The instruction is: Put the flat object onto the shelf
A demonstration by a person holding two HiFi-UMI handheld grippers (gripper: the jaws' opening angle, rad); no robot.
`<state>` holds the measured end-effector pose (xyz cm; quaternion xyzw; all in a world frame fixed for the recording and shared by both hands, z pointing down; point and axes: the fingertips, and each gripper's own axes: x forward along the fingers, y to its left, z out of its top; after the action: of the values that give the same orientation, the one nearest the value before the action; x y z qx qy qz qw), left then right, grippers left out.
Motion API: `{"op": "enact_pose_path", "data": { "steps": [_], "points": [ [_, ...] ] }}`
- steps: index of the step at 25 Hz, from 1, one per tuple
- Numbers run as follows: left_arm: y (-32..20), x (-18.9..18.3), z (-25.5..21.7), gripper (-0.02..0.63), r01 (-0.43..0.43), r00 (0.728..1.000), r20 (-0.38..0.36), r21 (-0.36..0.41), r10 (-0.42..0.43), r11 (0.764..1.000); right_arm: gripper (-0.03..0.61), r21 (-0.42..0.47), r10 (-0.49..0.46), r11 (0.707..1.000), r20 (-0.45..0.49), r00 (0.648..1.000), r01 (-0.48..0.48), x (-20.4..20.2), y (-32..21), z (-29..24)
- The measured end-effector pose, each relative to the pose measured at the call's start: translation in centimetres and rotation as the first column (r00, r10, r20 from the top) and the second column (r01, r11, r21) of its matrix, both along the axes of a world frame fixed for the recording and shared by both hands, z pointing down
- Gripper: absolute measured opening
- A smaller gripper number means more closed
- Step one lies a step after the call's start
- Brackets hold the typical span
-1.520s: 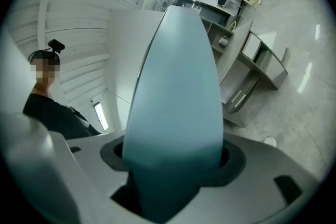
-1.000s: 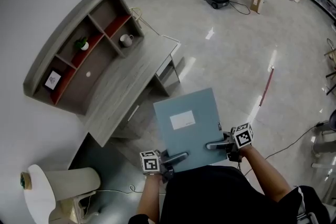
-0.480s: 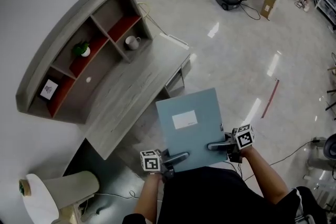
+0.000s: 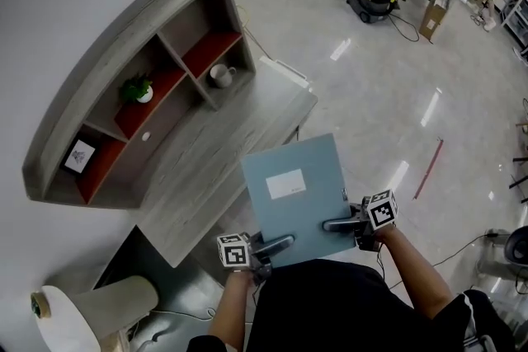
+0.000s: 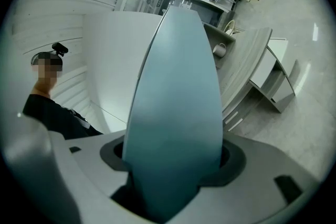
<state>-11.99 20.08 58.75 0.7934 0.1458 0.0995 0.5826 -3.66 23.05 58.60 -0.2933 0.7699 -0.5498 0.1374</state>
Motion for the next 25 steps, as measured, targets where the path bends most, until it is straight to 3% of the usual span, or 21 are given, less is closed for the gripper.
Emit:
{"op": "enact_pose_path", "data": {
  "steps": [13, 25],
  "points": [
    [-7.5, -0.1, 2.1, 0.296, 0.03, 0.999, -0.038, -0.061, -0.032, 0.998, 0.307, -0.074, 0.007, 0.997, -0.06, 0.998, -0.011, -0.2, -7.1, 1.4],
    [-10.0, -1.0, 2.4, 0.296, 0.072, 0.997, -0.026, -0.039, -0.073, 0.997, 0.307, -0.069, -0.032, 0.997, -0.066, 0.997, 0.028, -0.8, -10.0, 1.4]
  ]
}}
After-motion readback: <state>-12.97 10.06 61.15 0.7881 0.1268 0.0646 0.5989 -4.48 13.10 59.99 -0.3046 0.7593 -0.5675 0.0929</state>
